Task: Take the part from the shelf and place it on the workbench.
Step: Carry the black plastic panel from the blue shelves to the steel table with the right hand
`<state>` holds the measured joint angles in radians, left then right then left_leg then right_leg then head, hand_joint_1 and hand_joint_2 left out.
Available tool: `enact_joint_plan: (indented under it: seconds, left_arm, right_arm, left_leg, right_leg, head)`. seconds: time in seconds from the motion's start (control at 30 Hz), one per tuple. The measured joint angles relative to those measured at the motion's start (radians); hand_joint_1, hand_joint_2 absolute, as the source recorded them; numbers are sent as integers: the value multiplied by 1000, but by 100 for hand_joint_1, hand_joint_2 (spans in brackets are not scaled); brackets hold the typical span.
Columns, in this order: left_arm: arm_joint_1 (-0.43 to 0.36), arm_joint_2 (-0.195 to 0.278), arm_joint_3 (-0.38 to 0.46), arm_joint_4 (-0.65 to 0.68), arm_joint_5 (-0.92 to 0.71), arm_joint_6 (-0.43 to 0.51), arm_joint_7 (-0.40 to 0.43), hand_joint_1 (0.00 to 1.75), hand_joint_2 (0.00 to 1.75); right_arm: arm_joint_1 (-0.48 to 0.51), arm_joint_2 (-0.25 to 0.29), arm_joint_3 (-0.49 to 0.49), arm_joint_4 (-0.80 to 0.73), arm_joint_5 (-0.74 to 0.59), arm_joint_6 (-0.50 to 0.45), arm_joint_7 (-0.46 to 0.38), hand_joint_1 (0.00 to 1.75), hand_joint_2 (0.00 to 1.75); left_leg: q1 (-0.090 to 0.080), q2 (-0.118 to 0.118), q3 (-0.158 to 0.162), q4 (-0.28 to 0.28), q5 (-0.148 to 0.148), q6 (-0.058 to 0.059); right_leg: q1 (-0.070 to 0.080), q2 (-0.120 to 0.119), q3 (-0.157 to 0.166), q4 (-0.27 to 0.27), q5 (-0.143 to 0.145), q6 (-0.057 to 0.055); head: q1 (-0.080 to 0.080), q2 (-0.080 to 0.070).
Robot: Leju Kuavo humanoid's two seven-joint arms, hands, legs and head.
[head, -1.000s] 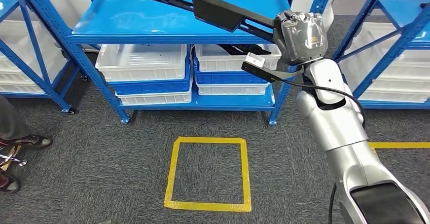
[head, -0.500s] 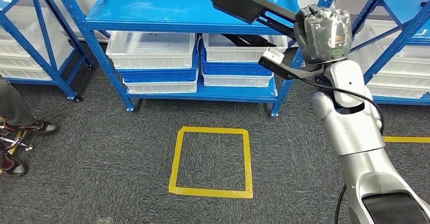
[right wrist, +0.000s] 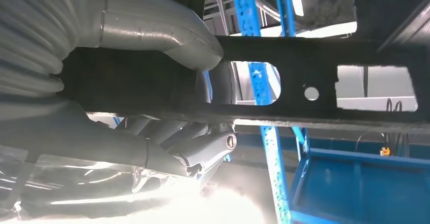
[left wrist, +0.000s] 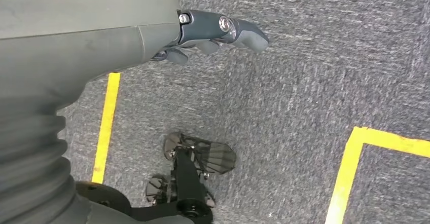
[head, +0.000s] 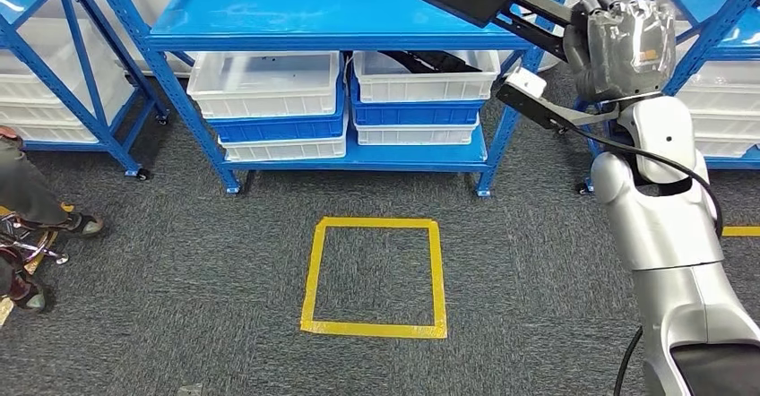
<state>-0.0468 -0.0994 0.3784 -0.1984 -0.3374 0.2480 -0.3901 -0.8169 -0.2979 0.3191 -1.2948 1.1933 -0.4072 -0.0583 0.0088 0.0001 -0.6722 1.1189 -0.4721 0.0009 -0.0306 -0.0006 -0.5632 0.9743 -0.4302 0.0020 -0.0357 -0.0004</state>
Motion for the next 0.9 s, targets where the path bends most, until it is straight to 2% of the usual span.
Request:
enact_joint_plan:
  seconds: [0.07, 0.1, 0.13, 0.17, 0.23, 0.27, 0.3, 0.4, 0.43, 0.5, 0.57, 0.6, 0.63, 0.67, 0.73, 0.77, 0.8, 0.9]
  left_arm:
    - [0, -2, 0, 0, -1, 0, 1, 0, 175]
    - [0, -2, 0, 0, -2, -1, 1, 0, 175]
    - [0, -3, 0, 0, -2, -2, 1, 0, 175]
    - [0, -3, 0, 0, -3, -4, 1, 0, 175]
    - [-2, -3, 0, 0, -6, -10, 2, 0, 175]
    - [-3, -3, 0, 0, -8, -12, 2, 0, 175]
    - [-5, -3, 0, 0, -9, -14, 3, 0, 175]
    - [-7, -6, -1, 0, -13, -12, 9, 0, 175]
    - [-8, -8, -1, 0, -15, -9, 11, 0, 175]
    - [-12, -11, -1, 0, -18, -6, 17, 0, 175]
    - [-14, -11, -1, 0, -22, -5, 24, 0, 175]
    - [-14, -12, -1, 0, -25, -5, 28, 0, 175]
    - [-14, -13, -1, 0, -27, -5, 31, 0, 175]
    - [-15, -15, -1, 0, -29, -6, 32, 0, 175]
    - [-18, -17, -1, 0, -31, -7, 35, 0, 175]
    - [-20, -17, -1, 0, -33, -8, 36, 0, 175]
    - [-23, -17, -1, 0, -34, -8, 37, 0, 175]
    - [-25, -17, -1, 0, -37, -8, 39, 0, 175]
  right_arm:
    - [-1, 0, 0, -1, 0, 1, 0, 175, 175]
    - [-2, 0, 0, -1, 0, 1, 0, 175, 175]
    - [-2, -1, 0, -1, 0, 1, 0, 175, 175]
    - [-2, -1, 0, -2, 0, 1, -1, 175, 175]
    - [-4, -2, -1, -4, 0, 2, -3, 175, 175]
    - [-6, -4, -2, -6, 0, 5, -4, 175, 175]
    - [-9, -6, -2, -8, -1, 8, -5, 175, 175]
    - [-12, -14, -3, -13, -19, 15, -12, 175, 175]
    - [-13, -20, -5, -15, -31, 15, -17, 175, 175]
    - [-15, -33, -7, -20, -54, 14, -24, 175, 175]
    - [-11, -43, -8, -21, -74, 14, -27, 175, 175]
    - [-6, -46, -9, -21, -82, 14, -27, 175, 175]
    - [-3, -49, -11, -21, -88, 15, -27, 175, 175]
    - [-1, -51, -12, -21, -91, 15, -27, 175, 175]
    - [-1, -55, -13, -24, -90, 15, -27, 175, 175]
    - [-1, -56, -13, -26, -87, 15, -27, 175, 175]
    - [0, -57, -14, -27, -85, 15, -26, 175, 175]
    - [5, -58, -14, -27, -83, 14, -26, 175, 175]
  left_leg:
    - [4, 0, -50, 136, -66, -9]
    - [6, 0, -60, 173, -77, -11]
    - [7, 0, -51, 171, -70, -11]
    - [7, 0, -21, 127, -46, -8]
    - [5, -2, 62, -11, 3, 6]
    - [2, -3, 91, -63, 16, 14]
    - [-2, -4, 104, -92, 21, 21]
    - [-6, -2, 103, -112, 33, 37]
    - [-4, -1, 104, -123, 42, 44]
    - [0, 1, 101, -139, 59, 55]
    - [-1, 1, 91, -140, 66, 58]
    - [-1, 2, 87, -140, 69, 56]
    - [-1, 2, 83, -139, 72, 54]
    - [0, 2, 80, -137, 73, 51]
    - [-1, 4, 70, -125, 73, 43]
    - [-2, 5, 63, -116, 71, 38]
    - [-5, 6, 57, -108, 71, 32]
    - [-3, 7, 45, -98, 73, 19]
  right_leg:
    - [3, 0, -9, 2, 6, -8]
    - [5, 0, -13, 4, 8, -10]
    - [6, 0, -17, 6, 10, -11]
    - [8, 1, -19, 8, 11, -11]
    - [11, 3, -21, 9, 14, -8]
    - [13, 3, -23, 10, 16, -4]
    - [14, 3, -27, 10, 19, 1]
    - [16, 0, -37, 9, 27, 18]
    - [18, -1, -45, 21, 19, 20]
    - [19, -1, -88, 106, -30, 14]
    - [16, 0, -146, 240, -88, 9]
    - [13, -1, -162, 282, -101, 13]
    - [10, -1, -158, 287, -99, 20]
    - [6, -2, -134, 251, -84, 31]
    - [-3, -8, -56, 115, -43, 51]
    - [-3, -8, -28, 63, -29, 52]
    - [-3, -8, -14, 34, -23, 47]
    - [-1, 1, -18, 32, -15, 25]
  head:
    - [-1, 0]
    - [-1, 0]
    - [-1, 0]
    - [-1, 0]
    - [-1, 0]
    - [0, 0]
    - [-1, 0]
    - [-1, 0]
    - [1, 0]
    - [5, 0]
    - [7, 0]
    - [7, 0]
    - [8, 0]
    - [8, 0]
    - [9, 0]
    - [9, 0]
    - [8, 0]
    - [7, 0]
